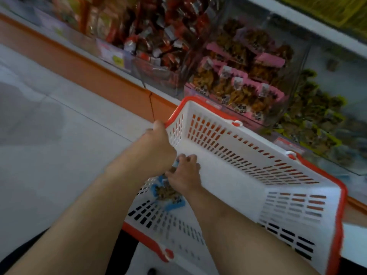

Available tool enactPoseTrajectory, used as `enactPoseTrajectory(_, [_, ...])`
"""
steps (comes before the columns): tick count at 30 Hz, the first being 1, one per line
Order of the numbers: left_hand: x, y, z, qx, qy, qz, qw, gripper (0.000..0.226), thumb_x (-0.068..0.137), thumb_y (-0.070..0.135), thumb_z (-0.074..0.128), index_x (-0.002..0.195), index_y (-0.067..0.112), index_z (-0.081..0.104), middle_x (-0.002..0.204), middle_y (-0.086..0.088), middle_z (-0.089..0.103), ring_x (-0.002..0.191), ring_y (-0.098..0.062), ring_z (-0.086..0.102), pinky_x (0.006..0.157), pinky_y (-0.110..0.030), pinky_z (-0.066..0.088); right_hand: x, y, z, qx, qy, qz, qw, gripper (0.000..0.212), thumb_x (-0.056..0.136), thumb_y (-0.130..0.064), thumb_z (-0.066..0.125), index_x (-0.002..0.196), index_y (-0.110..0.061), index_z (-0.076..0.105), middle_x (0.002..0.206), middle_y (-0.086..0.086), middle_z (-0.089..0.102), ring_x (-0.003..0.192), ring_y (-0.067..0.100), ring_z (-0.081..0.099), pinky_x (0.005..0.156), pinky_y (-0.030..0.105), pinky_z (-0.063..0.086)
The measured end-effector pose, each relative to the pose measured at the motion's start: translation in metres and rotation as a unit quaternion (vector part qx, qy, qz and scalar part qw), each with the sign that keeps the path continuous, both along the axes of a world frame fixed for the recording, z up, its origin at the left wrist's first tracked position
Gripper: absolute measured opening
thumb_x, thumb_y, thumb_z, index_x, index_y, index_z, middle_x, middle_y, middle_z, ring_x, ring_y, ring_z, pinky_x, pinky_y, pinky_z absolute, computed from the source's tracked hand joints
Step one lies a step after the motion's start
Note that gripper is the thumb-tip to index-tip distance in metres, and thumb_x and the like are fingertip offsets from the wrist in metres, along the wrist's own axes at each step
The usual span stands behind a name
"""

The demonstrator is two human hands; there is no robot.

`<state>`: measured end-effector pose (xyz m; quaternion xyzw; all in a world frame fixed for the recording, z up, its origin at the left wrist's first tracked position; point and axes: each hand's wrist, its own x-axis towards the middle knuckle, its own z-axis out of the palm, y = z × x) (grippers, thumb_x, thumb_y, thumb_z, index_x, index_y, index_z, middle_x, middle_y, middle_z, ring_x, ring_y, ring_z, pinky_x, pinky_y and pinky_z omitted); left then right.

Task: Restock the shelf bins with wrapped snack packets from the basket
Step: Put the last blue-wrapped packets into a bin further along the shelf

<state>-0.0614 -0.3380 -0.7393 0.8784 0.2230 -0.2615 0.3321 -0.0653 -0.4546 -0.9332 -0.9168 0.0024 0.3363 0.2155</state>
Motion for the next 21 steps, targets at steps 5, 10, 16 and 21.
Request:
enactPoseTrajectory(5, [0.005, 0.009, 0.0, -0.038, 0.027, 0.013, 0.999, 0.029, 0.1, 0.013, 0.052, 0.124, 0.023, 0.038, 0.101, -0.001, 0.062, 0.076, -0.015, 0.066, 0.051, -0.027, 0.051, 0.001, -0.003, -0.009, 0.044, 0.013, -0.022, 0.999, 0.037, 0.089, -0.037, 0.077, 0.111, -0.017, 0.056, 0.11, 0.002, 0.059, 0.102, 0.023, 0.06, 0.084, 0.037, 0.056])
enactPoseTrajectory(10, [0.005, 0.007, 0.001, 0.018, -0.032, 0.058, 0.998, 0.042, 0.096, 0.018, 0.059, 0.136, 0.022, 0.045, 0.123, 0.0, 0.052, 0.104, -0.019, 0.06, 0.073, -0.031, 0.052, 0.015, -0.033, 0.032, 0.141, 0.027, -0.107, 0.984, 0.04, 0.083, -0.031, 0.089, 0.092, -0.024, 0.051, 0.094, -0.001, 0.062, 0.08, 0.013, 0.063, 0.065, 0.031, 0.055])
enactPoseTrajectory(16, [0.006, -0.021, 0.017, -0.071, -0.238, 0.012, 0.969, 0.014, 0.097, 0.028, 0.065, 0.107, 0.037, 0.068, 0.104, 0.02, 0.069, 0.098, -0.002, 0.065, 0.087, -0.027, 0.056, 0.026, -0.109, 0.155, 0.229, 0.026, -0.133, 0.964, 0.044, 0.085, -0.03, 0.09, 0.107, -0.026, 0.052, 0.109, 0.003, 0.075, 0.073, 0.013, 0.077, 0.061, 0.028, 0.06])
enactPoseTrajectory(21, [0.005, -0.078, 0.017, -0.201, -0.111, -0.104, 0.968, 0.012, 0.092, 0.049, 0.07, 0.097, 0.038, 0.073, 0.093, 0.025, 0.073, 0.087, 0.004, 0.068, 0.078, -0.026, 0.058, 0.014, -0.164, 0.208, 0.297, 0.025, -0.152, 0.942, 0.044, 0.087, -0.017, 0.088, 0.107, -0.017, 0.048, 0.084, 0.012, 0.079, 0.071, 0.034, 0.072, 0.067, 0.05, 0.057])
